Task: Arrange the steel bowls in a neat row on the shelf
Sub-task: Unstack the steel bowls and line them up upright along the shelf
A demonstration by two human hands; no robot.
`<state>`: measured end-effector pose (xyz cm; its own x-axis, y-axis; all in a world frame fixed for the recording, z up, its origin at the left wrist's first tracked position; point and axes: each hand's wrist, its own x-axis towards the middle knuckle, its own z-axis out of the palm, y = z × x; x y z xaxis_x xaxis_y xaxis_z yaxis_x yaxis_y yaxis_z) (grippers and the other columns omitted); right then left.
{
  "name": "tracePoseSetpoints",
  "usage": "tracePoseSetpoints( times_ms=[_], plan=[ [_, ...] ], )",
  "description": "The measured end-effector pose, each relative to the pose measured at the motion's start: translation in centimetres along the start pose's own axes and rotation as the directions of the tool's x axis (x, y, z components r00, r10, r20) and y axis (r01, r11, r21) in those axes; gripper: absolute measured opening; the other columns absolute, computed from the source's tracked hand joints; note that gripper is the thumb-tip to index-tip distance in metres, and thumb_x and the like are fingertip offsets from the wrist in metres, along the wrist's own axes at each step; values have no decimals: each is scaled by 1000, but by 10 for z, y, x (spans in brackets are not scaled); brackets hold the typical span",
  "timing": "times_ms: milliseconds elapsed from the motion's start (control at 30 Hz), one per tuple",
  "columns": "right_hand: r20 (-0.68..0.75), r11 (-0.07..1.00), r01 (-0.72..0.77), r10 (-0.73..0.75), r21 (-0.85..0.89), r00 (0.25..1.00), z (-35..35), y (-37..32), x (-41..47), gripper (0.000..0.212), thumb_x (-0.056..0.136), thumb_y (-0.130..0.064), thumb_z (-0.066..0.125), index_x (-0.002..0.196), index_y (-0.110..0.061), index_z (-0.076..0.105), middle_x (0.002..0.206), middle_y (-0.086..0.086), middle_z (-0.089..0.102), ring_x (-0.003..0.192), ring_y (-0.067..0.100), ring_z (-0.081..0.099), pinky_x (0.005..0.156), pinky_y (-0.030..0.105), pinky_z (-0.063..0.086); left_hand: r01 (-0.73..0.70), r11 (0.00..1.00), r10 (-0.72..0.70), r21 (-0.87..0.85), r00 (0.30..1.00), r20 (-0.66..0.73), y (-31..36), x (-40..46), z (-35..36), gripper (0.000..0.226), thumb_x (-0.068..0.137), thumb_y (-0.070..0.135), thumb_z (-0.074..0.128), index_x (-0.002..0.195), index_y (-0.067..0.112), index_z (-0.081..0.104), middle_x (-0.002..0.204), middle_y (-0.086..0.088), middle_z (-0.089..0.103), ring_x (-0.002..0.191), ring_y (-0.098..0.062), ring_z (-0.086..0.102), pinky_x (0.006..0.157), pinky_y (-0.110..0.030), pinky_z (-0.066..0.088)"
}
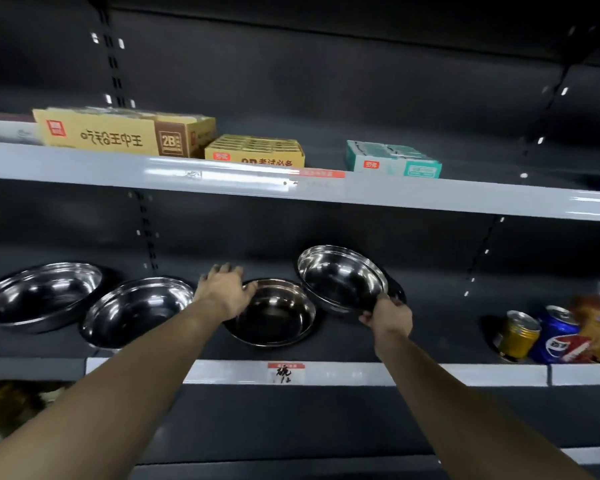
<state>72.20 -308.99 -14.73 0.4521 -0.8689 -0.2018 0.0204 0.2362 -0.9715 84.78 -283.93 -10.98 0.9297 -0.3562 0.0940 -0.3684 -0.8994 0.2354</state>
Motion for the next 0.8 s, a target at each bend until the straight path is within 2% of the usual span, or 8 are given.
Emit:
tracePoseSetpoints(
  times_ms=[67, 233, 333, 433, 567, 633, 700, 800],
  plan=[
    [45, 1000, -4, 5, -25, 999, 18, 4, -7, 13, 96, -19, 54, 85, -12, 56, 76, 8, 63, 49, 19, 60, 42, 25, 53, 49, 999, -49, 10, 999, 13, -19, -7, -3, 62, 98, 52, 40, 148, 17, 37, 155, -12, 34, 145, -31, 26, 118, -44, 25],
    [179, 992, -15, 38, -128, 983, 57, 20, -26, 21, 98, -19, 55, 78, -14, 52, 68, 9, 63, 34, 14, 60, 64, 38, 59, 130, 991, -130, 16, 992, -1, -54, -23, -12, 61, 98, 52, 40, 149, 19, 36, 156, -11, 33, 146, -32, 25, 118, -46, 24],
    [261, 986, -26, 70, -167, 963, 73, 35, -37, 16, 99, -20, 54, 89, -8, 57, 69, 8, 62, 33, 12, 60, 73, 43, 62, 156, 987, -156, 27, 988, -8, -69, -29, -18, 57, 98, 50, 41, 146, 18, 41, 152, -10, 38, 144, -30, 28, 117, -46, 27],
    [302, 978, -25, 88, -206, 949, 82, 45, -45, 16, 100, -21, 54, 102, -6, 58, 66, 7, 60, 32, 11, 58, 69, 42, 62, 167, 985, -167, 37, 986, -8, -79, -32, -24, 53, 97, 48, 43, 140, 17, 48, 147, -10, 44, 140, -31, 33, 115, -45, 30],
    [312, 971, -13, 89, -238, 946, 84, 51, -51, 11, 101, -22, 52, 109, -15, 49, 69, 7, 59, 42, 16, 59, 65, 38, 61, 164, 986, -163, 15, 987, -7, -84, -35, -25, 51, 98, 46, 44, 138, 15, 50, 145, -12, 46, 138, -31, 36, 114, -43, 31],
    [300, 964, -4, 87, -267, 950, 82, 53, -50, 19, 101, -25, 53, 105, -7, 54, 66, 8, 61, 43, 17, 60, 66, 37, 60, 153, 988, -153, 3, 988, -9, -83, -36, -22, 50, 97, 45, 44, 137, 16, 50, 144, -11, 47, 137, -30, 37, 114, -42, 31],
    [291, 951, 32, 62, -308, 955, 79, 55, -49, 25, 100, -28, 53, 100, -3, 59, 63, 9, 62, 40, 16, 60, 60, 33, 58, 136, 991, -136, -8, 991, -9, -80, -36, -19, 48, 97, 45, 45, 135, 16, 52, 143, -11, 48, 136, -29, 38, 114, -41, 31],
    [289, 938, 74, 29, -338, 957, 75, 56, -49, 19, 97, -22, 56, 91, -4, 61, 58, 8, 61, 36, 13, 58, 57, 32, 55, 110, 994, -110, -27, 994, 14, -75, -35, -14, 49, 98, 44, 46, 137, 17, 51, 144, -10, 46, 139, -29, 35, 115, -41, 29]
  ],
)
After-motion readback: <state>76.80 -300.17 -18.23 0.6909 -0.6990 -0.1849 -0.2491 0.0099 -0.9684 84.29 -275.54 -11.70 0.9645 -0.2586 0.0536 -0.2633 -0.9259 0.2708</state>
